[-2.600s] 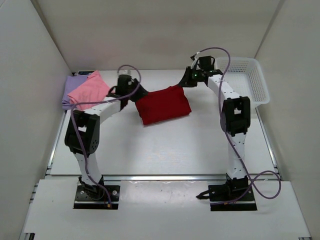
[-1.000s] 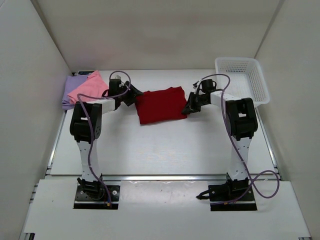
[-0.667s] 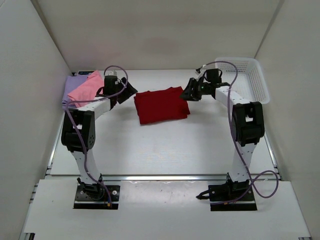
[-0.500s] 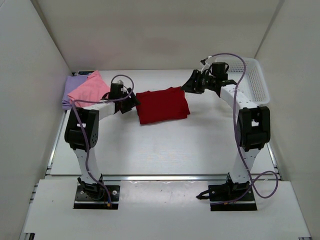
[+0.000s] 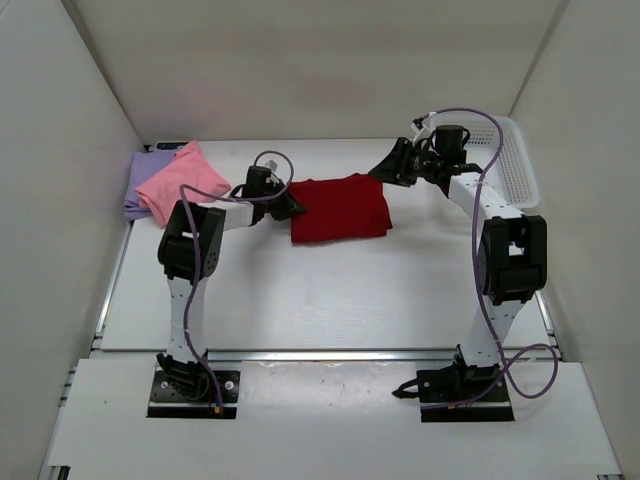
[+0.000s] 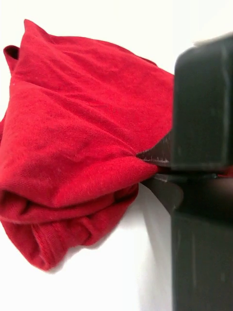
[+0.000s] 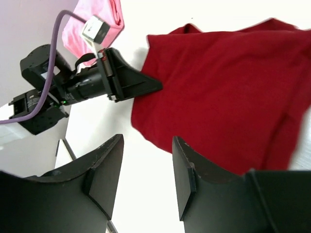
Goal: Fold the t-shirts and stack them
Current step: Put the neatly folded tshirt into the corner of the board with the left arm
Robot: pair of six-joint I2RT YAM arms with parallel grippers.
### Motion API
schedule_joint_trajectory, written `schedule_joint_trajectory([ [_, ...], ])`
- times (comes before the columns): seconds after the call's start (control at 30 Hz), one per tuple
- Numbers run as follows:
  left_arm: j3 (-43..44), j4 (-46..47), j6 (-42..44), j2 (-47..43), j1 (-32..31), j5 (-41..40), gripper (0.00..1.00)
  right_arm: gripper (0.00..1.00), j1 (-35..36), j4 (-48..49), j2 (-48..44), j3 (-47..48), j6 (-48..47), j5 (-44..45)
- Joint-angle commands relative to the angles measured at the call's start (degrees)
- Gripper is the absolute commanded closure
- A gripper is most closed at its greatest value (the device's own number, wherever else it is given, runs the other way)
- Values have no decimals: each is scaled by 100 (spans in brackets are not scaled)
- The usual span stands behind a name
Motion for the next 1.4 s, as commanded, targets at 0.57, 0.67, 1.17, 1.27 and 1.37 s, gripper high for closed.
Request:
schedule_joint_trajectory([
  [0.57, 926, -1090, 135, -2056, 2925, -776, 96, 59, -212, 1120, 16, -115, 609, -671],
  [0.67, -1161, 69, -384, -3095, 3270, -1549, 11, 58, -211, 1234, 78, -132, 653, -785],
  [1.17, -2799, -234, 18, -4783, 2272, -1911, 2, 46, -10, 786, -124, -27, 302, -383],
  [1.27, -2817, -507, 396, -5073, 1560, -2290, 1, 1, 175, 94, -168, 123, -84, 196],
  [1.37, -2791, -745, 668, -5241, 961, -2188, 2, 1, 342, -277, -133, 360, -348, 444],
])
